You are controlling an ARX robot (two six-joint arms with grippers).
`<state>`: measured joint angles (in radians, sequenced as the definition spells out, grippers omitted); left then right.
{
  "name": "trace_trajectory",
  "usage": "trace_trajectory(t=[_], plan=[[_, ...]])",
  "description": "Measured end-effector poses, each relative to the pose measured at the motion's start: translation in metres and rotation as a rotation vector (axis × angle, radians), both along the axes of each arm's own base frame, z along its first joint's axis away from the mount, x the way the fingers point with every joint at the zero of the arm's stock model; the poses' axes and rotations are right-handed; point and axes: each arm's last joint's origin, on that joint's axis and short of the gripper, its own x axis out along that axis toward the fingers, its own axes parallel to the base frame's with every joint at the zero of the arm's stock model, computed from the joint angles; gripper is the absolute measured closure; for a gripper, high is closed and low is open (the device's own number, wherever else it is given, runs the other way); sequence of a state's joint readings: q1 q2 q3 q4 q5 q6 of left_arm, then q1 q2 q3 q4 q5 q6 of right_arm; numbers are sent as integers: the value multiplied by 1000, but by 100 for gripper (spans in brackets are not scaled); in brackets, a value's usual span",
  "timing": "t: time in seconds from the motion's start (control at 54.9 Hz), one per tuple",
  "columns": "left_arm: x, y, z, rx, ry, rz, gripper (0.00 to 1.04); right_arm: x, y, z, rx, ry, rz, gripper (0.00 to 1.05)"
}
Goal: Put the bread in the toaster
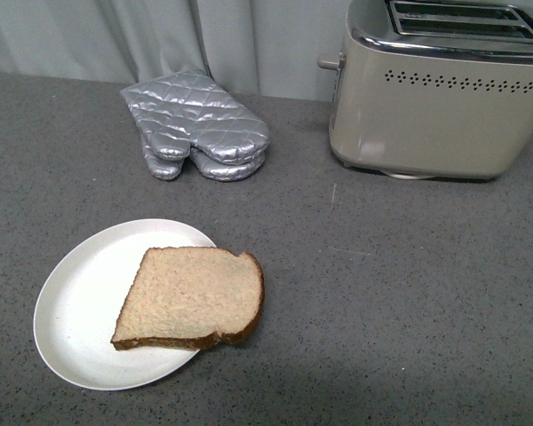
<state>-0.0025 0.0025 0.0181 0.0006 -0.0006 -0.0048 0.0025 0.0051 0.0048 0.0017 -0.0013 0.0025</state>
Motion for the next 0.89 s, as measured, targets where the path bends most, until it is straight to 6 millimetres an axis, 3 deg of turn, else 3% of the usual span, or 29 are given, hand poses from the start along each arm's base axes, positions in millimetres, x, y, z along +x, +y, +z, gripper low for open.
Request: trace_trajectory(t=[0.419,0.492,0.528,0.583,0.746,0.892], plan=[[0,0,0,0,0,0,7,0,0,0,0,0,0,10],[1,0,-2,-75,165,92,7,0,0,0,0,0,0,10],[10,-2,-5,-150,387,181,7,0,0,0,0,-1,-1,10],[24,-5,-11,-201,483,178,7,0,0,0,0,-1,0,10],[79,-9,-25,-226,635,81,7,0,0,0,0,-1,0,10],[106,-7,-44,-205,765,52,7,0,0,0,0,-1,0,10]])
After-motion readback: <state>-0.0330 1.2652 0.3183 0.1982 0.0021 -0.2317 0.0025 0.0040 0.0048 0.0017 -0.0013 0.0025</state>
